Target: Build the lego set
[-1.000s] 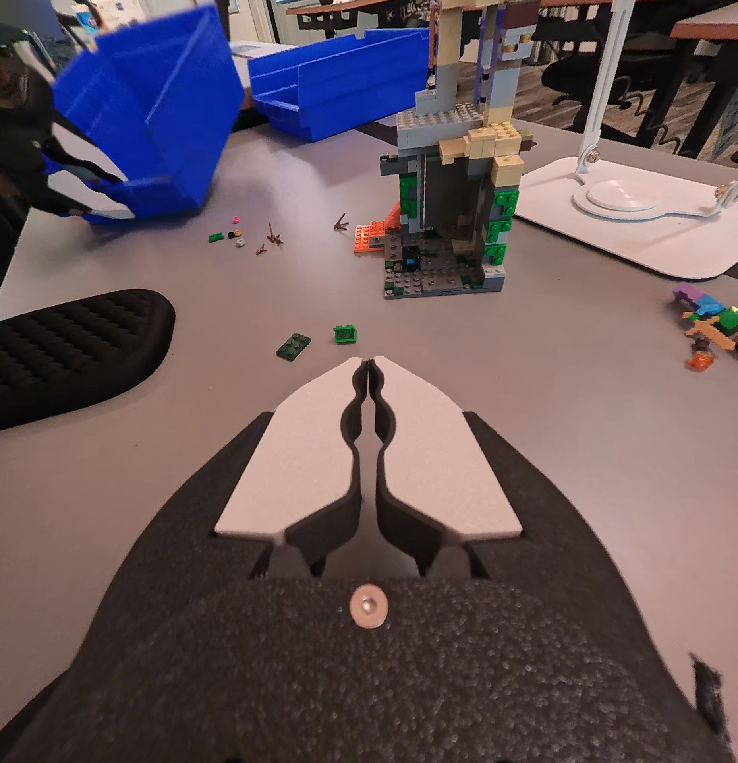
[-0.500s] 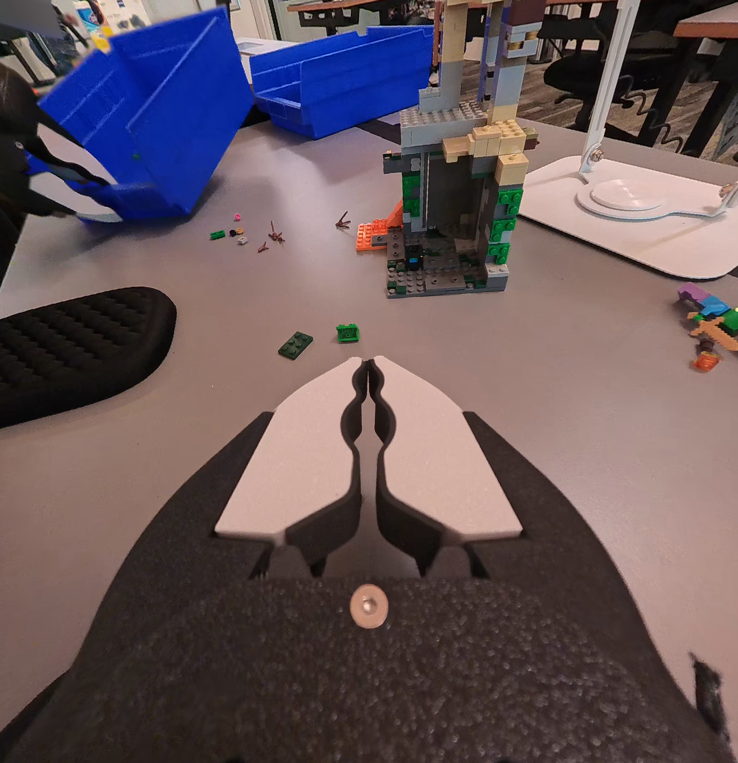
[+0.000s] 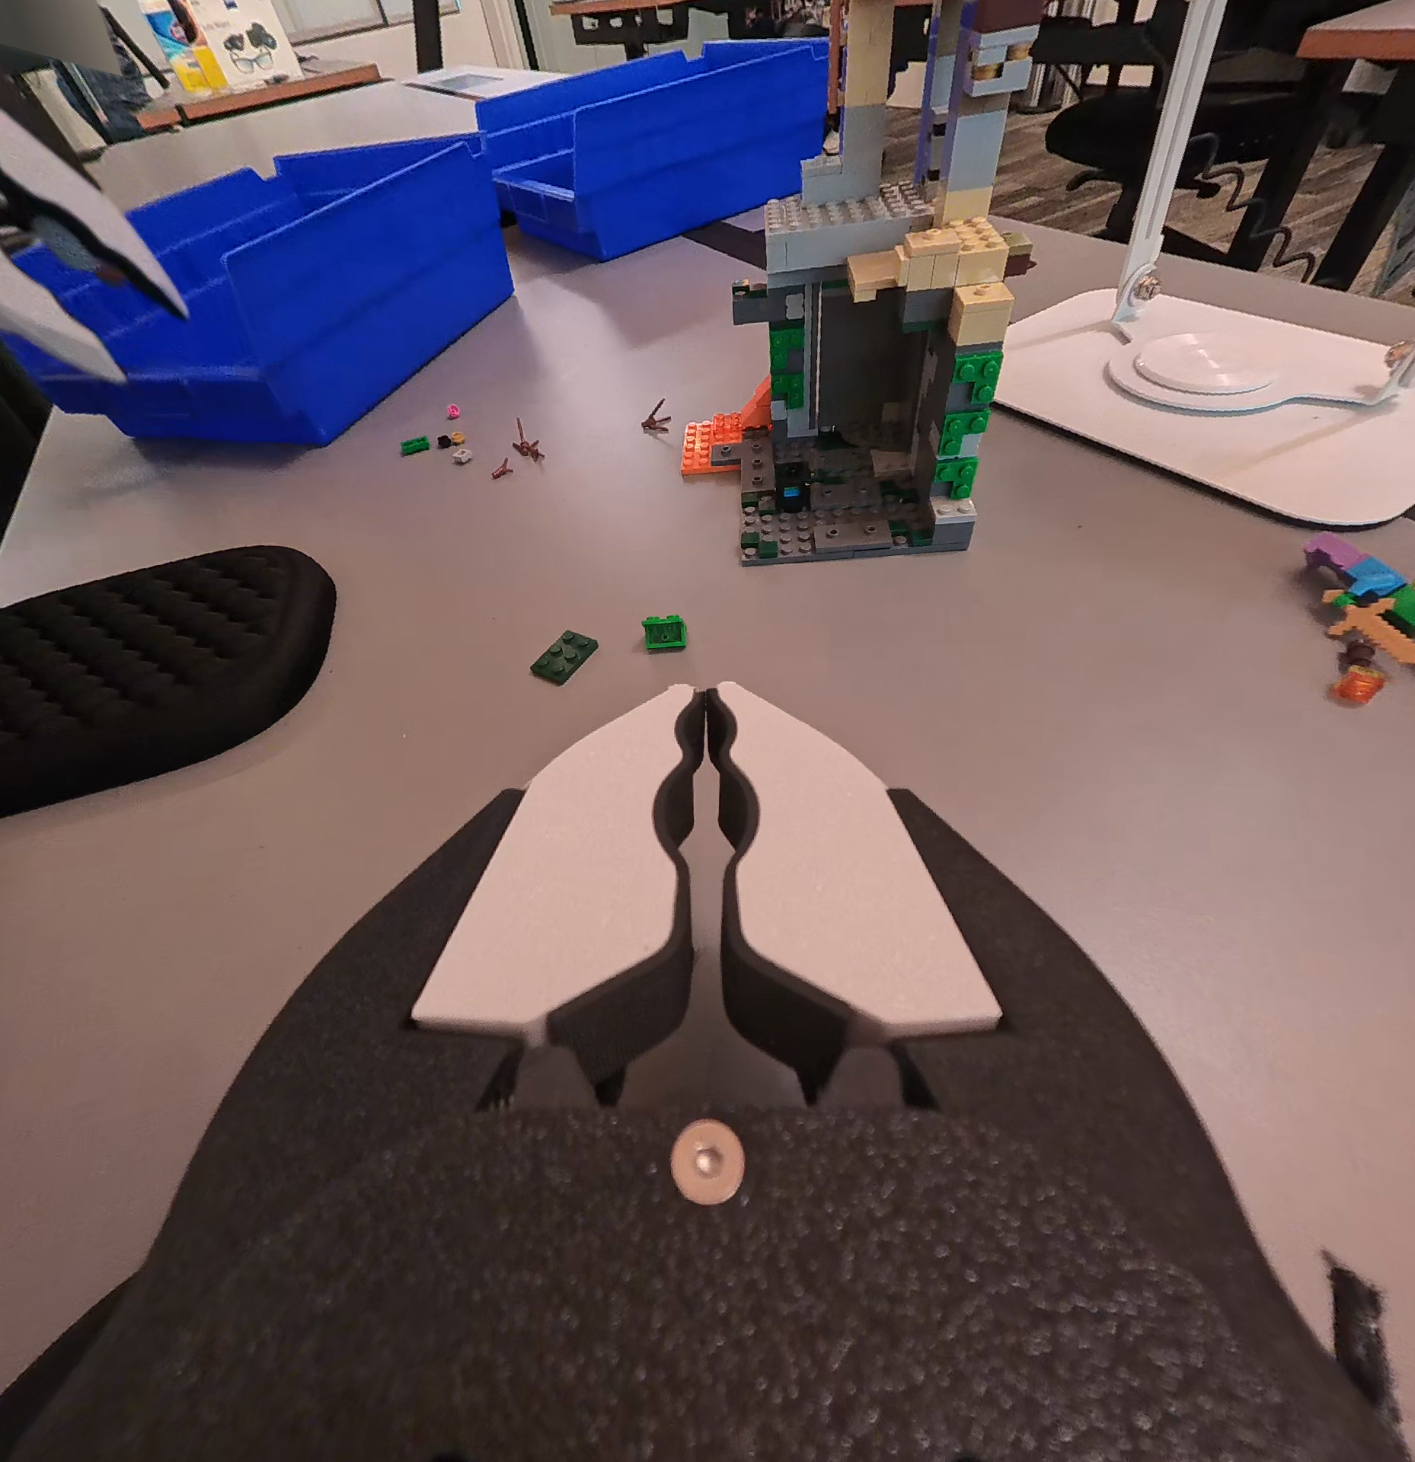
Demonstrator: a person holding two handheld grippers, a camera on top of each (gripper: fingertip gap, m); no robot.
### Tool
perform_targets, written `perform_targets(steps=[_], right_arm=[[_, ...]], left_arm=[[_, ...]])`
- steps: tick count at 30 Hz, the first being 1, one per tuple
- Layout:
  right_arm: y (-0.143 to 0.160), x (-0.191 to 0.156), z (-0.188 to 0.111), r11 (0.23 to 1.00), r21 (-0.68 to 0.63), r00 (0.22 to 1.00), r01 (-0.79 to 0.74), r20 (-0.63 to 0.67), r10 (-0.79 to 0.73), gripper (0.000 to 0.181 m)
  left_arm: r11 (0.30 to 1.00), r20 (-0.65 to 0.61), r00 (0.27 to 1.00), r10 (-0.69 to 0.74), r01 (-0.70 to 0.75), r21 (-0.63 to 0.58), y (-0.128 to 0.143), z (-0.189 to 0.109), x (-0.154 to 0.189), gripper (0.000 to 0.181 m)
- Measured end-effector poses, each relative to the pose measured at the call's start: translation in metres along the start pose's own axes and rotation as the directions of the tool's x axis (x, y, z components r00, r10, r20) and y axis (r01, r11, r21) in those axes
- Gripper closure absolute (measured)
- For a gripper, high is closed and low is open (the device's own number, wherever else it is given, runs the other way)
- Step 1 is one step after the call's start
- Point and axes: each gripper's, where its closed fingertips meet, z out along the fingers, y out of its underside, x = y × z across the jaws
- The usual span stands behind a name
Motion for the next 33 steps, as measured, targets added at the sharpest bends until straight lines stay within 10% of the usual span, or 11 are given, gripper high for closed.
perform_targets(steps=[5, 14, 33], right_arm=[[0.0, -0.001, 0.001, 1.0, -0.003, 1.0, 0.003, 0.005, -0.003, 0.181], [0.002, 0.001, 0.0, 1.0, -0.008, 1.0, 0.003, 0.0, -0.003, 0.181], [0.0, 0.001, -0.001, 1.0, 0.002, 1.0, -0.005, 0.005, 0.005, 0.181]], left_arm=[[0.98, 0.028, 0.996, -0.089, 0.082, 0.183, -0.035, -0.021, -0.056, 0.138], [0.993, -0.044, 0.993, -0.11, 0.111, 0.031, -0.029, 0.047, -0.131, 0.145], [0.984, -0.155, 0.972, -0.179, 0.177, -0.029, -0.015, 0.078, -0.139, 0.173]])
